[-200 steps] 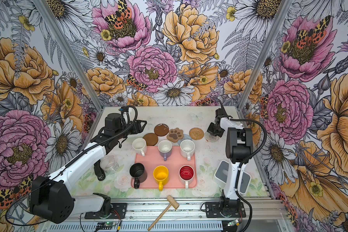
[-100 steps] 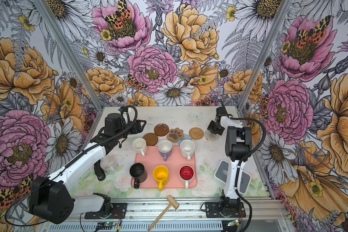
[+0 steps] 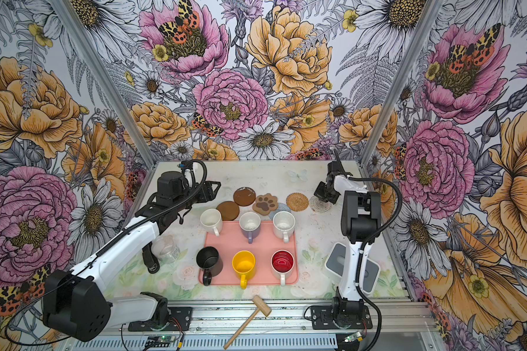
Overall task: Place cups on coasters
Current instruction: Move the coaster to the top-right of the table, then move the coaster to the top-left of the table.
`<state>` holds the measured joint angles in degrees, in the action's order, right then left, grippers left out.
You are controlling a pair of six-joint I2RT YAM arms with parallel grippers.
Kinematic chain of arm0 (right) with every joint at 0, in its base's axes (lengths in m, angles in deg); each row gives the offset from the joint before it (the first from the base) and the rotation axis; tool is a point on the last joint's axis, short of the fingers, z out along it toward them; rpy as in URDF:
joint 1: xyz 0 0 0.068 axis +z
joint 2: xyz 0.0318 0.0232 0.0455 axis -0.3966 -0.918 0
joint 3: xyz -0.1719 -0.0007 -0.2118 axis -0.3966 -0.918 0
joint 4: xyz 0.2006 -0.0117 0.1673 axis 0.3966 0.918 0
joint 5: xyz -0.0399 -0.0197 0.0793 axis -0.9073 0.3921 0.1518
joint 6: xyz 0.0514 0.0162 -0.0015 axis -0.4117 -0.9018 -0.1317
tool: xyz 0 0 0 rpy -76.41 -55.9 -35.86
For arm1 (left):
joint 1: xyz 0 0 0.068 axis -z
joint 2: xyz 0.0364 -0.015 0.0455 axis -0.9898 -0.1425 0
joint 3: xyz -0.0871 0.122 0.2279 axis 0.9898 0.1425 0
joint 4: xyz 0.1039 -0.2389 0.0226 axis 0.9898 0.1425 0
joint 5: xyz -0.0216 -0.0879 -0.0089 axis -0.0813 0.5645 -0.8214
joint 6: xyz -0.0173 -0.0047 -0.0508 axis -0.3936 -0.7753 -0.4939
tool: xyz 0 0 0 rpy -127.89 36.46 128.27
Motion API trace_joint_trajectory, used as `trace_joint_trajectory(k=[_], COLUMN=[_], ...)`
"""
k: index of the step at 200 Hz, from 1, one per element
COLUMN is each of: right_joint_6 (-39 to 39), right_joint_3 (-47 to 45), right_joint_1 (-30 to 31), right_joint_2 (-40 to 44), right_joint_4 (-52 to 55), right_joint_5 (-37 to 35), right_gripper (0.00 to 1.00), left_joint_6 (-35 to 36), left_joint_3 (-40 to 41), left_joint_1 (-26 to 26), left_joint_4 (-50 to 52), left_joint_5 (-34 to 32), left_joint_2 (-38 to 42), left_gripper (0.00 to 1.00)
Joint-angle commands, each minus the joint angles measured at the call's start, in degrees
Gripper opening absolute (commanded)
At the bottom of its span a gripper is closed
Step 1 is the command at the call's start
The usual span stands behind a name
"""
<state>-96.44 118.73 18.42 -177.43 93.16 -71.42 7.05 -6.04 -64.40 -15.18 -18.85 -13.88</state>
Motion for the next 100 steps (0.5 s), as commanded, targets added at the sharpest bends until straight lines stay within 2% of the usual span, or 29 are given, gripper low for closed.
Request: trace_joint_trajectory(k=[1,56,100], right_joint_6=[0.0,-1.5,-2.5], right_joint_3=[-0.6,-1.5,-5.3], right_joint_1=[-0.2,0.4,3.8], right_joint_2=[3.5,14.3,27.5], right_joint_4=[-0.6,-0.6,-0.9], right_joint_5=[0.8,4.7,1.0], right_gripper=[0.0,0.0,0.0], left_joint_6=[0.0,0.8,3.0], left_joint_3=[-1.5,-2.0,-6.5], left_joint_1=[0.4,0.3,-0.1], left_joint_4=[-0.3,-2.8,-0.6], left_joint_5=[-1.1,0.1,-1.7], left_joint_2=[1.4,0.1,-5.6], left_gripper=[0.77,0.77,0.76])
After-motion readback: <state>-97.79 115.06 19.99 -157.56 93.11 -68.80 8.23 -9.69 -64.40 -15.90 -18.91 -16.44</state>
